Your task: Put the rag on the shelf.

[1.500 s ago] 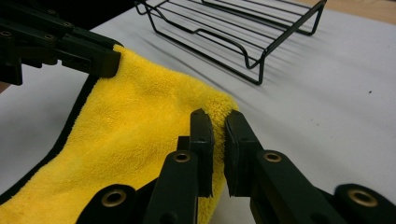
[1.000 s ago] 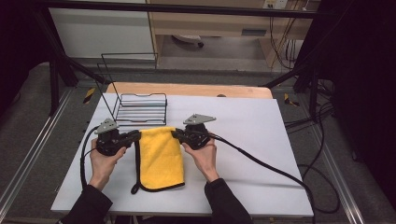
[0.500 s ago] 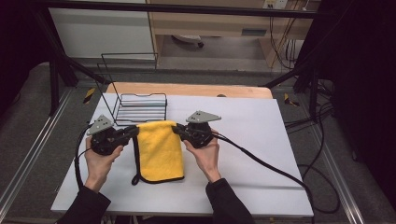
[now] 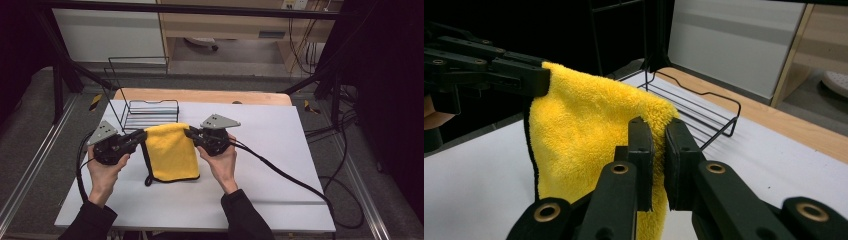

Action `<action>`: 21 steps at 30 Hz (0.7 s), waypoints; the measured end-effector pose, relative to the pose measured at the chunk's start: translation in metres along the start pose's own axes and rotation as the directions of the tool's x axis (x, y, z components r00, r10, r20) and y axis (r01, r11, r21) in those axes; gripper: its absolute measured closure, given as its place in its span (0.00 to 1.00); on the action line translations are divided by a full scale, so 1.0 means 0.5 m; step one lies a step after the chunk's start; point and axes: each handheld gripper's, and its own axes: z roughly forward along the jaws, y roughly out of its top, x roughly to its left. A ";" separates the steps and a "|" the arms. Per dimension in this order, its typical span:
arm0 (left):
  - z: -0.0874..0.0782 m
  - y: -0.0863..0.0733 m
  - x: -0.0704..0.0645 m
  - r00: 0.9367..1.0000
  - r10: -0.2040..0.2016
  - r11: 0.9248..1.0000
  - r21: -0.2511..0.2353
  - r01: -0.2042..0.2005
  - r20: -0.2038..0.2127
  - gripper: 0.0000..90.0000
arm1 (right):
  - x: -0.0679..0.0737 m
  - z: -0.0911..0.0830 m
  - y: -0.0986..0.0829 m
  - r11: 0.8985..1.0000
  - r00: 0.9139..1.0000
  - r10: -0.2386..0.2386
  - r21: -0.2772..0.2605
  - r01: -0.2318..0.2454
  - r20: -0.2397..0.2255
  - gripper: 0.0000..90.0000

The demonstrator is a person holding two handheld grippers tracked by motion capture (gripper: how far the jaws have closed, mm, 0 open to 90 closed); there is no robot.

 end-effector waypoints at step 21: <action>-0.030 0.059 0.006 1.000 0.007 0.993 -0.117 -0.009 -0.013 0.88 | 0.017 -0.023 0.068 0.992 0.998 -0.051 -0.114 0.054 0.032 0.93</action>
